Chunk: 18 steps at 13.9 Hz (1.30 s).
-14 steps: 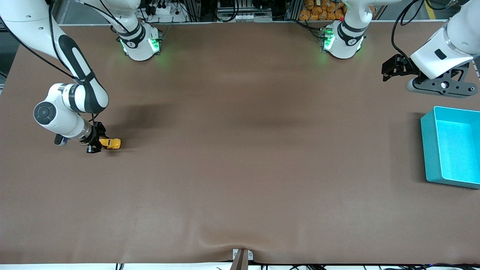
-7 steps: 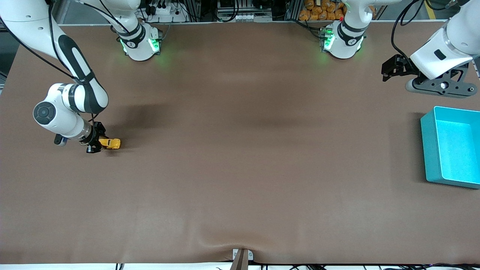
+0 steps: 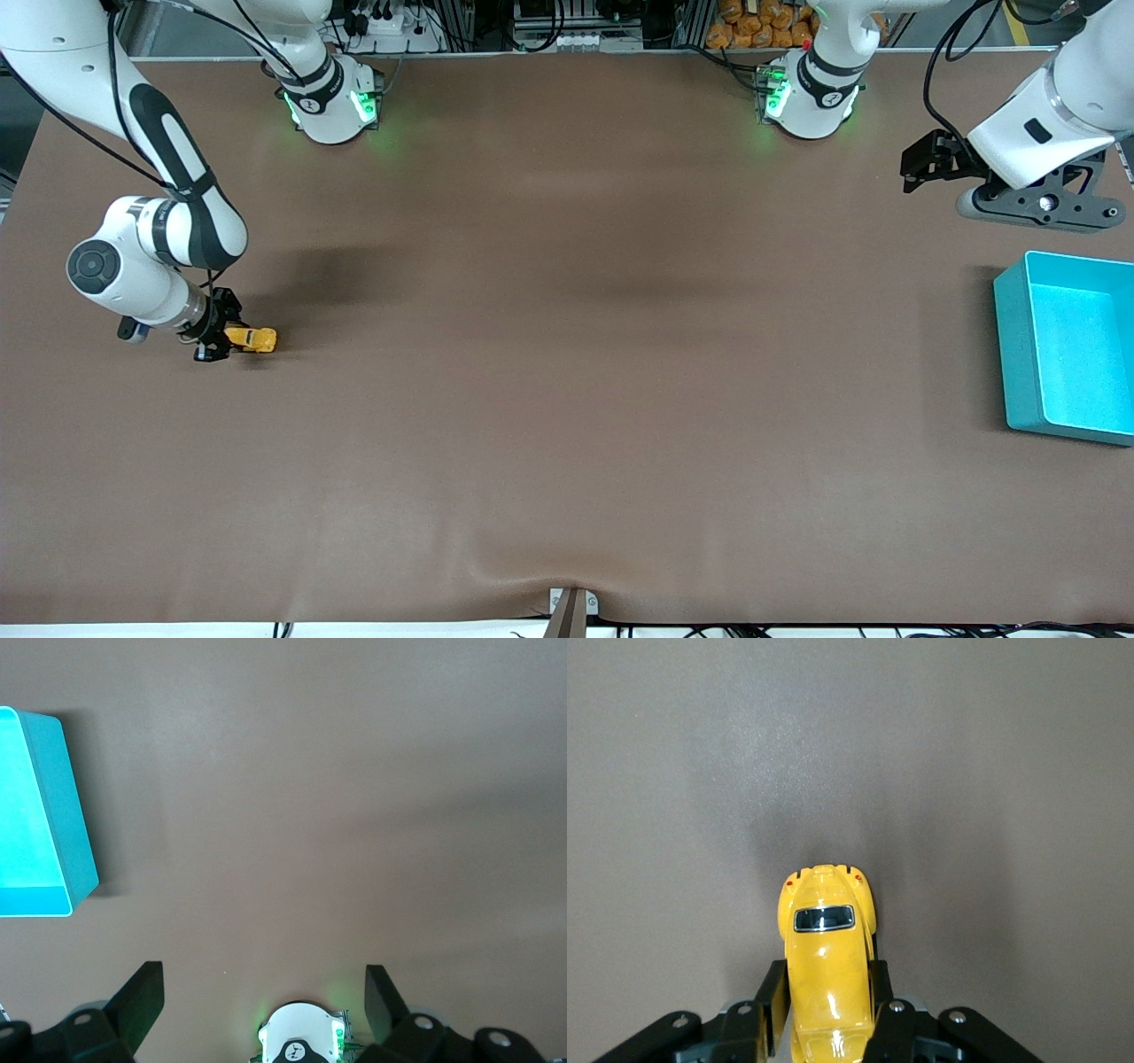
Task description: Wind and store yellow beetle car
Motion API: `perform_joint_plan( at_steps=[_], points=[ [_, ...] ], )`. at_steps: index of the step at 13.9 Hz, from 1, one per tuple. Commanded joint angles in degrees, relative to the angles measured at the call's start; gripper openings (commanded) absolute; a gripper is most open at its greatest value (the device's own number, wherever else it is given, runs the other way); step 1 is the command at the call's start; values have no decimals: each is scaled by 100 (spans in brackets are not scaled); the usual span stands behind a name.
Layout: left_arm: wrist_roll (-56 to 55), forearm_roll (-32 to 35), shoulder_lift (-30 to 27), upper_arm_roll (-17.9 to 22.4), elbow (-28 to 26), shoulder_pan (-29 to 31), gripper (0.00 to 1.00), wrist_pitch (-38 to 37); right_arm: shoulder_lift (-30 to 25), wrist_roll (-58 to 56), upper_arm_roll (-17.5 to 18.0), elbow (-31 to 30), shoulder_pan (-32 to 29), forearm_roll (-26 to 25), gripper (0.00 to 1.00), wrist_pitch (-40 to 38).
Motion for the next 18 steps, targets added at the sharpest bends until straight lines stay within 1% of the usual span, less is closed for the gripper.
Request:
perform_joint_plan(
  at_steps=[1,3,9,12,18],
  points=[
    [-89,27,-19,-38,-12,43,100,2,317,1,42,188,-132,-191,21,99],
    [-80,27,-10,-38,-12,43,100,2,317,1,50,197,-220,-348,20,99],
    [-89,27,16,-38,-12,43,100,2,492,-17,42,355,-413,-586,19,107],
    [-89,27,16,-38,-12,43,100,2,528,-17,50,373,-607,-771,17,222],
    [-89,27,8,-20,-4,43,100,2,712,-69,50,487,-818,-1034,17,389]
  ],
)
